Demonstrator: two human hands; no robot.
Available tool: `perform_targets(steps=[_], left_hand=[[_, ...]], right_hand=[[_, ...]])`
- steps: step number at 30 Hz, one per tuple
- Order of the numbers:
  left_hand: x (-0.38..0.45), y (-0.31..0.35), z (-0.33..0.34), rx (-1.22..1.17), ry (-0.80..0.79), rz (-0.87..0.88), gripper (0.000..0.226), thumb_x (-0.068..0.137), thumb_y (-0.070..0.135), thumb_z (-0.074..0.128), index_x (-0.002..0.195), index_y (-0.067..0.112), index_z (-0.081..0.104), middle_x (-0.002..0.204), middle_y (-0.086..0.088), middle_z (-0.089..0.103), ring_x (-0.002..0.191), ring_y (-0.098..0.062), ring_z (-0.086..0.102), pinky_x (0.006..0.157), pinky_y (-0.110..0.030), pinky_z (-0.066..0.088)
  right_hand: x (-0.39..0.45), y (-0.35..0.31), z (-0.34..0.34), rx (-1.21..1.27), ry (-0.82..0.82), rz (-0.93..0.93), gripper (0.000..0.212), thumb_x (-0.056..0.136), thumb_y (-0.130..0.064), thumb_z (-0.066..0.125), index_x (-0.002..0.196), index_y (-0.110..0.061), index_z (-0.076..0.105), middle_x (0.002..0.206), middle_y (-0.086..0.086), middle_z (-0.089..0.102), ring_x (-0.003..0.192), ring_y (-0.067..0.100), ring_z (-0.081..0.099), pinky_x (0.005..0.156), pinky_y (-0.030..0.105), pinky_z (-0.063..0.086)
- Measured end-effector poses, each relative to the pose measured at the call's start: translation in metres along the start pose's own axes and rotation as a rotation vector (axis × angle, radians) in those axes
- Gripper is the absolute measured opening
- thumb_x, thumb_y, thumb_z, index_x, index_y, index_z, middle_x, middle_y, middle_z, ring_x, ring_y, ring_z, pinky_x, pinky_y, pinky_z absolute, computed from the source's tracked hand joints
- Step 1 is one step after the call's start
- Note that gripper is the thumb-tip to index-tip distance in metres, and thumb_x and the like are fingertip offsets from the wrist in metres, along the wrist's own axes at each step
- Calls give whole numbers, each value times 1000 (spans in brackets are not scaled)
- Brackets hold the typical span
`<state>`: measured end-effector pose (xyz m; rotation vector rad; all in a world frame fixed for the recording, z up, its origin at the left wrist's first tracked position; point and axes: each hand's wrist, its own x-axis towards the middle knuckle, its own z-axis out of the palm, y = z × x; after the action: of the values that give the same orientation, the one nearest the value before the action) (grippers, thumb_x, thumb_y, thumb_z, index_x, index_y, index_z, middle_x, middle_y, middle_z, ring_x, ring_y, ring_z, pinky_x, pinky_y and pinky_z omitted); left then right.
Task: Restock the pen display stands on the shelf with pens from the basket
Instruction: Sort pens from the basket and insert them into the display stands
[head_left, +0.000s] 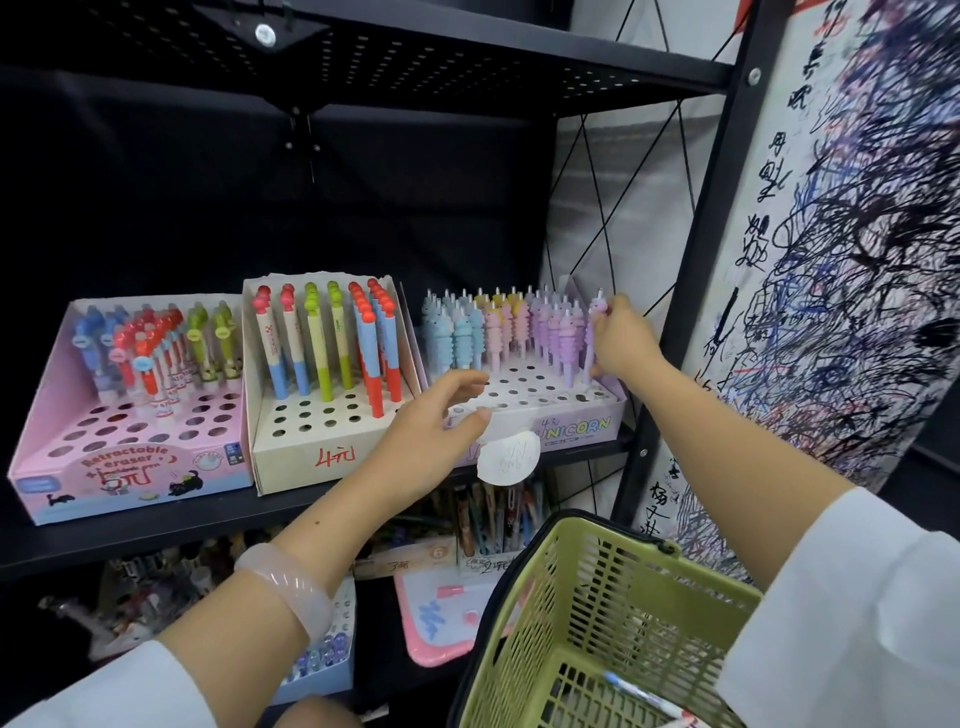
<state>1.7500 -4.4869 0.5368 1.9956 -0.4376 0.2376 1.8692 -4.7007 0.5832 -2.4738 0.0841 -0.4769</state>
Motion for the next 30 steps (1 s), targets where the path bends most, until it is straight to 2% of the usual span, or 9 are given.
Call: perform_targets(steps=[2, 5, 11, 16, 19, 22, 25, 27, 30], left_hand=[[0, -2, -1, -14, 2, -14, 28, 94, 21, 51, 117, 36, 46, 122, 16, 51, 119, 0, 44, 101, -20, 31], [-1, -5, -1, -20, -11, -35, 28, 94, 20, 51, 116, 36, 45, 121, 15, 50, 120, -1, 43, 100, -20, 30], [-3, 3, 4, -24, -34, -20, 30, 94, 20, 51, 121, 32, 45, 122, 14, 49, 120, -1, 42, 99, -18, 29], [-17, 16, 44, -162, -98, -2, 26, 94, 16, 51, 117, 28, 49, 117, 12, 55, 113, 1, 49, 92, -7, 38], [-35, 4, 81, -163, -216, -29, 27, 94, 12, 52, 117, 26, 49, 121, 5, 55, 115, -4, 50, 99, -16, 37], [-59, -20, 114, -100, -328, -78, 29, 92, 8, 52, 118, 20, 51, 118, -1, 56, 114, -13, 53, 103, -26, 38], [-80, -44, 139, 0, -468, -149, 30, 94, 13, 51, 124, 17, 50, 118, 1, 54, 110, -9, 51, 100, -23, 38], [-88, -55, 151, 70, -561, -183, 31, 96, 19, 48, 128, 20, 48, 120, 7, 51, 111, -5, 47, 95, -17, 36], [-92, -64, 160, 75, -583, -230, 27, 97, 21, 46, 123, 24, 50, 117, 12, 51, 108, -1, 47, 83, -7, 36]], right_hand=[[-4, 3, 5, -4, -16, -3, 26, 102, -18, 28, 119, -3, 40, 92, 17, 52, 67, 25, 52, 46, 28, 37], [-8, 10, 17, -9, -16, -18, 24, 100, -12, 32, 120, -5, 42, 97, 18, 56, 78, 30, 55, 64, 36, 46], [-20, 14, 10, 74, -64, -56, 39, 96, -10, 39, 134, -4, 38, 116, 20, 55, 85, 25, 47, 72, 28, 38], [-64, 27, -9, 132, -49, -207, 34, 95, -18, 44, 128, -14, 49, 109, 4, 56, 88, 16, 53, 75, 23, 39], [-107, 65, -6, 182, -137, -255, 25, 94, -14, 46, 116, -13, 57, 99, 1, 60, 87, 18, 59, 75, 27, 46], [-156, 130, 14, -38, -331, -206, 24, 93, -11, 47, 113, -9, 60, 102, 7, 67, 88, 21, 62, 78, 27, 47], [-203, 208, 38, -376, -760, -58, 32, 94, -15, 47, 125, -7, 52, 119, 11, 62, 108, 26, 59, 87, 30, 46], [-230, 252, 50, -498, -997, 17, 43, 95, -26, 50, 134, -9, 43, 131, 12, 53, 115, 27, 53, 90, 31, 43], [-261, 300, 68, -637, -1120, 86, 74, 88, -42, 59, 146, -12, 24, 148, 14, 28, 133, 30, 33, 103, 34, 33]])
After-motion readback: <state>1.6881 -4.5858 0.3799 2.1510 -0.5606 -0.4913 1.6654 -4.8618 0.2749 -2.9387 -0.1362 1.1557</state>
